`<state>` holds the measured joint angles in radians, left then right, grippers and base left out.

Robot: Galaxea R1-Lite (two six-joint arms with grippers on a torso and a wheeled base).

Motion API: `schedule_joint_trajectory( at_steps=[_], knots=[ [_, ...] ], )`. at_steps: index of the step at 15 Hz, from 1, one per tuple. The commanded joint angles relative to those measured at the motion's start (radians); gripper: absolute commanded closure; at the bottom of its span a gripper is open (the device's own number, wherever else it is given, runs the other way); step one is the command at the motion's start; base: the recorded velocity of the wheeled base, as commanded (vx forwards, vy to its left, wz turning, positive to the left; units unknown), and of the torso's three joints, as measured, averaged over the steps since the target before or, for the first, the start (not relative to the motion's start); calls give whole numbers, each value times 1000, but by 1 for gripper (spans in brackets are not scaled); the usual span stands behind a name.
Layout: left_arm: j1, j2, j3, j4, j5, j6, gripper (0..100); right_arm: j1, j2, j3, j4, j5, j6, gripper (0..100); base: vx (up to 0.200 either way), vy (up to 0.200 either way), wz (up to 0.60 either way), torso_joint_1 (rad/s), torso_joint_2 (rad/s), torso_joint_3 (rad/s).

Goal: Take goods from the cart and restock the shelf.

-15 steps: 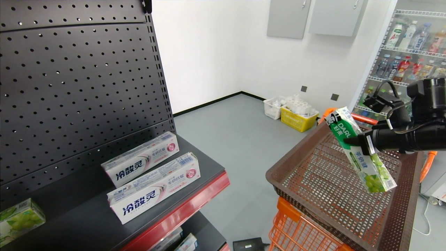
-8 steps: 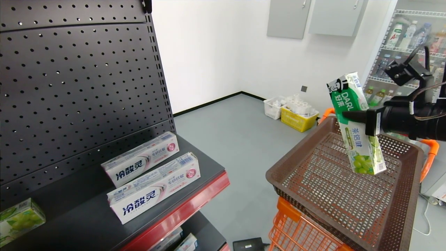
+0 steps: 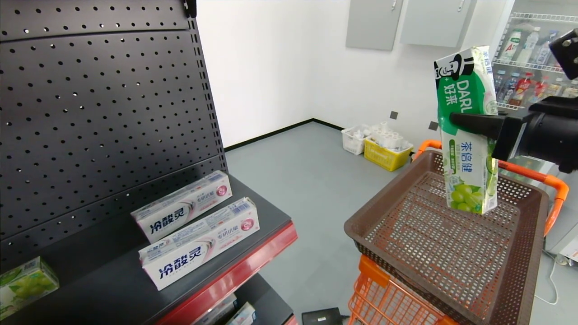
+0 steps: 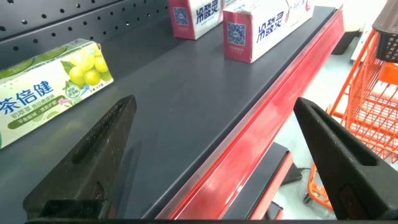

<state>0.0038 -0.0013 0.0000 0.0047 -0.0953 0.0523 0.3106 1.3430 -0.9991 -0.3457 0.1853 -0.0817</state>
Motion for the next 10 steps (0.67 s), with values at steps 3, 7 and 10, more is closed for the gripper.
schedule_joint_trajectory(
  at_steps=[3,7,10],
  knots=[
    [-1,1,0,0,0,0,0,38,-31,-15,-9,-18,10,100,0,0,0,0,0,0],
    [-1,1,0,0,0,0,0,51,-31,-1,-9,-81,5,100,0,0,0,0,0,0],
    [-1,1,0,0,0,0,0,62,-30,5,-9,-79,7,100,0,0,400,3,0,0]
  ],
)
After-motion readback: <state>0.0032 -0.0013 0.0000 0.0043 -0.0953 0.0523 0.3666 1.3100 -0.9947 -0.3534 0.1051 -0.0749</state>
